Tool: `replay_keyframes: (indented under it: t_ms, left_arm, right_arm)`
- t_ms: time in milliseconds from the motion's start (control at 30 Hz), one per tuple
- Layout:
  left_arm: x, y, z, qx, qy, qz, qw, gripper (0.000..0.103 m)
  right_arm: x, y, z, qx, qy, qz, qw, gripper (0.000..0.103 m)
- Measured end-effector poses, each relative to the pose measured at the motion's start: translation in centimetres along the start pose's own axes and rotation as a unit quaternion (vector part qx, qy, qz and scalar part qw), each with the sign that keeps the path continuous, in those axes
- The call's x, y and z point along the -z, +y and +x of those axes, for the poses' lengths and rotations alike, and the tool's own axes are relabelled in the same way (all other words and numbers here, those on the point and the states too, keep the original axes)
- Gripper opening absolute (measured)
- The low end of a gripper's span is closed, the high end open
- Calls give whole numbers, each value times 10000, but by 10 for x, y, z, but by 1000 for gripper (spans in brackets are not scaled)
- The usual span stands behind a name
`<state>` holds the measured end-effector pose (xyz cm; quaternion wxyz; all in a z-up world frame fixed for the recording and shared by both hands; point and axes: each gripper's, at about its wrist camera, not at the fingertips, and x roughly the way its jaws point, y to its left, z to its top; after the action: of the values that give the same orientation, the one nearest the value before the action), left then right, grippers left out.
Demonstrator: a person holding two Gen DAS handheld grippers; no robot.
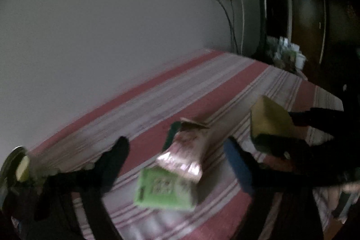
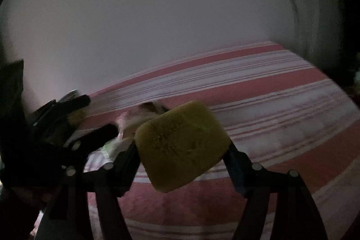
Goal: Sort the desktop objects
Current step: 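Grasp the yellow sponge with the right tool, then grasp another candy packet with the left tool while the right tool holds the sponge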
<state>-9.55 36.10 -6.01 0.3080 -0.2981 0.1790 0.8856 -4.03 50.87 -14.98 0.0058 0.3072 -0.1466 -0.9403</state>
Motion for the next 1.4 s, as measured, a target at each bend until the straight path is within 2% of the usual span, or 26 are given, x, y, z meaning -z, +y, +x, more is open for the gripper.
replay_keyframes:
  t_ms: [67,167,200,233,367,500,767,900,1067,1200,1400]
  left_arm:
    - [-6,3,23,57,326,-141,9994,78]
    - [-7,10,47,146,698,-418,9966,64]
    - [-6,12,53,248,784,-468,9955,52]
    - [-4,12,54,407,800,-514,9946,49]
    - [-1,8,51,352,688,-475,9959,46]
    - [0,10,39,262,427,-648,9966,37]
    - [14,14,2,-187,-179,-729,9970,37]
    - [24,16,-13,-73,-397,-716,9966,37]
    - [33,15,-19,-196,-430,-637,9968,37]
    - [44,21,-24,-184,-373,-710,9966,37]
    - [53,25,-33,-178,-392,-732,9964,37]
  right_arm:
    - [-1,-2,-2,-25,-22,66,10000,72]
    - [-2,-8,-8,20,-67,66,10000,72]
    - [-2,-6,-7,15,-72,44,10000,72]
    - [-3,-4,-5,17,-70,12,10000,72]
    - [-1,-6,-8,41,-76,-85,9999,72]
    - [0,-5,-9,68,-85,-88,9999,72]
    - [2,-5,-11,135,-74,11,9999,72]
    - [2,-3,-12,232,-105,-48,9997,72]
    - [4,5,-18,342,-203,-184,9990,72]
    - [2,6,-14,479,-174,-308,9982,72]
    - [4,12,-20,718,-351,-468,9957,72]
